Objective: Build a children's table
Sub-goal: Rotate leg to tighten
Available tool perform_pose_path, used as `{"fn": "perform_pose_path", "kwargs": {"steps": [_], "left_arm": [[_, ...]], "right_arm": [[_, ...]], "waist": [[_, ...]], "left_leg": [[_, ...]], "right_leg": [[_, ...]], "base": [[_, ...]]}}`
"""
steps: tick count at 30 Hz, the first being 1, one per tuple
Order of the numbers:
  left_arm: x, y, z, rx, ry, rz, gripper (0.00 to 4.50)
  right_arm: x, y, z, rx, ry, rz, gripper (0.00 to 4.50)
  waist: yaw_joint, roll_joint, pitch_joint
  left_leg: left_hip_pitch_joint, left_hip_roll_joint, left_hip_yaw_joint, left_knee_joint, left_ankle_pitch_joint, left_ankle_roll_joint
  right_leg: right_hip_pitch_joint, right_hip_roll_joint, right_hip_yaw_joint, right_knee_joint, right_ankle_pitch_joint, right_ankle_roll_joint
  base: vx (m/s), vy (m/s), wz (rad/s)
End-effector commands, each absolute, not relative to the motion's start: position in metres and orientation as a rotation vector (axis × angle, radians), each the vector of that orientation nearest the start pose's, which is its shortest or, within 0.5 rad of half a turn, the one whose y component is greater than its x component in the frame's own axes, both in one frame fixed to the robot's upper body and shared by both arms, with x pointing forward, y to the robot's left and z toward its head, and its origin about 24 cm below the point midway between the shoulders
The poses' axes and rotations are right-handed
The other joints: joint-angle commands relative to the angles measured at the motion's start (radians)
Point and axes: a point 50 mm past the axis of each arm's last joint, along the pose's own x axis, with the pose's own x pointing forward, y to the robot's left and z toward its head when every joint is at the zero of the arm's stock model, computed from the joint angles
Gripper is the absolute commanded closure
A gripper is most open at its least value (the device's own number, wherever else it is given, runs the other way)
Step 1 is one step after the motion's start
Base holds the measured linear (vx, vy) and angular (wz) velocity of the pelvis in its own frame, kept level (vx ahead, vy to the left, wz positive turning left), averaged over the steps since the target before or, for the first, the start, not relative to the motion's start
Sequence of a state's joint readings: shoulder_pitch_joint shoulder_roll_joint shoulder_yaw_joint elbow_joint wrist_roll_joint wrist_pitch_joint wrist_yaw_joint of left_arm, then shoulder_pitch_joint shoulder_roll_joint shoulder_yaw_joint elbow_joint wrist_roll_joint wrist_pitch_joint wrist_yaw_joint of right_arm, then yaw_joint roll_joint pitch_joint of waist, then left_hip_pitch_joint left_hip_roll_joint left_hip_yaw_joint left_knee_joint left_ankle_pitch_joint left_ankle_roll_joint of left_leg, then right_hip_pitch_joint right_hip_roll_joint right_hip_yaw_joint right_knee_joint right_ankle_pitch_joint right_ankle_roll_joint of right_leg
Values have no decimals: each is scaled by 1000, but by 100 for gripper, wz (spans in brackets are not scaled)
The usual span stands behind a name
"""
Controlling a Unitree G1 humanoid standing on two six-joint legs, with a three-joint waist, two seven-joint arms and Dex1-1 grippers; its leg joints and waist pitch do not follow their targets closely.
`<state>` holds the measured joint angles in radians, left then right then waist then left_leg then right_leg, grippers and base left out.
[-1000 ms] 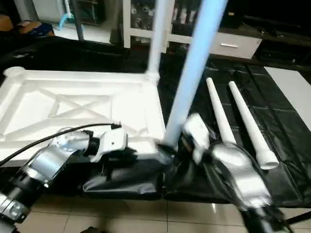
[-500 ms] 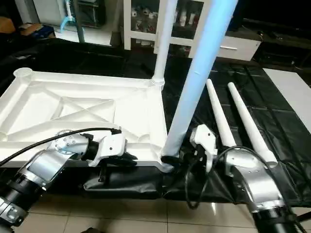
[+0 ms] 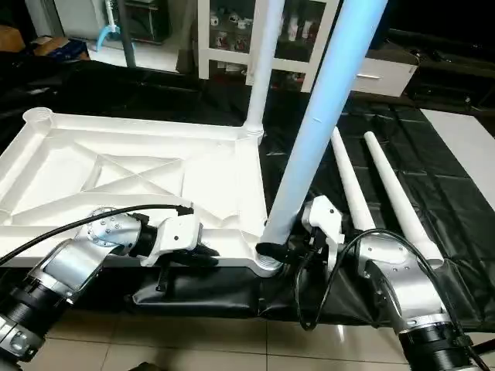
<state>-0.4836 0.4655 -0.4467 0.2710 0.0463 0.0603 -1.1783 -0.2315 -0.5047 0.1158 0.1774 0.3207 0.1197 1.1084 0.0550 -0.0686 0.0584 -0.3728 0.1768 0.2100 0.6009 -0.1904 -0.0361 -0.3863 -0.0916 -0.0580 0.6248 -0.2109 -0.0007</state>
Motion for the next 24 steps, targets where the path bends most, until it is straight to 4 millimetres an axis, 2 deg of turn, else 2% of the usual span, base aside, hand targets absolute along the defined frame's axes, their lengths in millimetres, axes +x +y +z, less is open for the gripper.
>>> {"fn": "perform_pose_path", "kwargs": {"steps": [1,4,5,6,7,8,10,11,12,13,14,15,16,18,20,21,22,24], "left_arm": [[280,113,48,662,399,-1498,450],[288,111,48,654,419,-1409,450],[292,108,49,635,420,-1357,450],[297,105,50,607,424,-1309,450],[300,103,50,587,431,-1269,450],[304,99,51,570,435,-1231,450],[310,96,51,553,438,-1173,450],[313,93,51,541,440,-1130,450],[327,85,54,497,431,-975,450],[332,81,57,470,421,-920,450],[338,74,61,430,401,-864,450],[338,73,61,425,398,-858,450],[339,72,62,416,392,-848,450],[342,66,67,421,375,-836,450],[342,65,68,430,376,-839,450],[341,67,67,440,378,-847,450],[341,67,67,442,379,-848,450],[339,74,63,463,395,-859,450]], "right_arm": [[269,-185,57,-103,213,1072,260],[277,-182,46,-107,235,912,261],[280,-180,41,-105,244,838,261],[284,-178,37,-107,254,768,261],[287,-174,32,-101,267,706,261],[290,-170,28,-93,281,640,261],[294,-164,24,-102,285,581,261],[296,-159,22,-110,285,541,261],[305,-144,16,-114,283,354,261],[310,-138,14,-99,274,246,261],[313,-134,13,-84,264,135,261],[313,-133,13,-84,263,126,261],[314,-133,13,-84,261,112,261],[319,-132,15,-62,242,53,261],[323,-132,20,-48,214,67,261],[324,-132,24,-11,191,96,261],[324,-131,24,-6,188,99,261],[324,-118,36,98,120,264,261]], "waist": [[-7,-3,-52],[-15,-3,-48],[-25,-3,-43],[-26,-2,-44],[-34,-2,-44],[-38,-2,-45],[-45,-3,-46],[-54,1,-50],[-59,6,-51],[-68,3,-48],[-70,0,-49],[-72,0,-51],[-72,1,-52],[-70,2,-54],[-70,2,-58],[-66,6,-60],[-64,2,-60],[-61,1,-61]], "left_leg": [[20,69,-33,-82,-235,20],[21,69,-36,-87,-280,-3],[25,69,-40,-90,-337,-33],[27,68,-43,-90,-357,-44],[28,67,-46,-93,-387,-67],[27,66,-53,-94,-414,-81],[23,66,-57,-98,-425,-93],[19,66,-65,-103,-440,-102],[20,64,-65,-104,-446,-109],[28,59,-63,-102,-487,-122],[31,57,-64,-99,-503,-124],[37,56,-66,-96,-520,-122],[34,58,-68,-98,-514,-109],[31,59,-62,-100,-483,-90],[24,58,-58,-100,-434,-72],[23,59,-52,-98,-384,-57],[20,59,-48,-96,-349,-39],[21,57,-42,-91,-332,-11]], "right_leg": [[20,-67,52,-84,-219,-210],[17,-67,52,-91,-290,-195],[11,-69,51,-100,-374,-178],[9,-69,50,-102,-403,-169],[5,-68,50,-104,-442,-154],[6,-70,47,-109,-478,-137],[8,-70,44,-108,-480,-126],[14,-68,39,-109,-447,-120],[10,-67,39,-107,-428,-125],[-4,-64,39,-114,-444,-129],[-6,-66,38,-117,-463,-128],[-7,-70,36,-123,-486,-119],[1,-69,36,-123,-457,-110],[3,-67,38,-121,-381,-114],[9,-67,42,-114,-313,-128],[11,-67,45,-109,-251,-139],[13,-66,46,-107,-214,-149],[14,-66,48,-107,-219,-159]], "base": [[0,0,0],[0,0,0],[0,0,0],[0,0,0],[0,0,0],[0,0,0],[0,0,0],[0,0,0],[0,0,0],[0,0,0],[0,0,0],[0,0,0],[0,0,0],[0,0,0],[0,0,0],[0,0,0],[0,0,0],[0,0,0]]}}
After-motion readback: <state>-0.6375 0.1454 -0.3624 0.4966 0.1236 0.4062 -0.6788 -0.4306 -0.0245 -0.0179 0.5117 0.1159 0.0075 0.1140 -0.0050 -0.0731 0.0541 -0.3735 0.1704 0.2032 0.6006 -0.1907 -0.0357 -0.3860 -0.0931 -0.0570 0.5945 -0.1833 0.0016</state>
